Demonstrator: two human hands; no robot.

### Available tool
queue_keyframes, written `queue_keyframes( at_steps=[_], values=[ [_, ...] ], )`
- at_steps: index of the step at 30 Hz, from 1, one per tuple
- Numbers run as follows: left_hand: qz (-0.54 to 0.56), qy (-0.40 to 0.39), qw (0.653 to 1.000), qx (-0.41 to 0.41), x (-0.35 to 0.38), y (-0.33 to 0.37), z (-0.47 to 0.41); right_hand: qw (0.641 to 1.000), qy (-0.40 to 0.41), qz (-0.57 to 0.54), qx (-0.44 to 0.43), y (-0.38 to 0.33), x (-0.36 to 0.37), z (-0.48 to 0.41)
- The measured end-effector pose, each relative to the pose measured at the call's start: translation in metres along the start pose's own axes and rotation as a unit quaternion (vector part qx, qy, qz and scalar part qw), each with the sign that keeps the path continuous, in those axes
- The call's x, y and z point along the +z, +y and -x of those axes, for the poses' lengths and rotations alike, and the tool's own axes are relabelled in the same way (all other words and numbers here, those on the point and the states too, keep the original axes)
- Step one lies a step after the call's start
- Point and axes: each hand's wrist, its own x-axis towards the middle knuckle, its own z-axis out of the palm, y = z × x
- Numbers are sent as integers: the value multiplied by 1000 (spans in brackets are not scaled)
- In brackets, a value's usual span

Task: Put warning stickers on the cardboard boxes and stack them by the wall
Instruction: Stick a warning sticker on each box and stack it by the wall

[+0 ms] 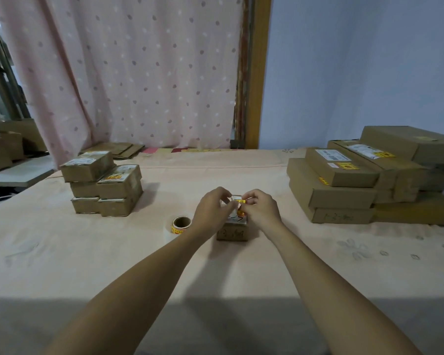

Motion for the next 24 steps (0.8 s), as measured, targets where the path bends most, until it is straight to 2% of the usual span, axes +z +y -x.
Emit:
queue_keyframes(
  at_steps=[4,7,16,24],
  values=[
    [71,0,996,-57,2,-4,-3,1000,0,8,15,2,4,-6],
    [87,-12,993,-76,3,-8,-7,1000,-9,-28,11,2,2,-9],
    [131,-34,989,-66,-1,-22,-10,994,-44,-105,-1,22,-5,-12],
    [80,-40,995,-41,-2,-22,-11,990,-20,-137,9,31,-3,-10]
  ],
)
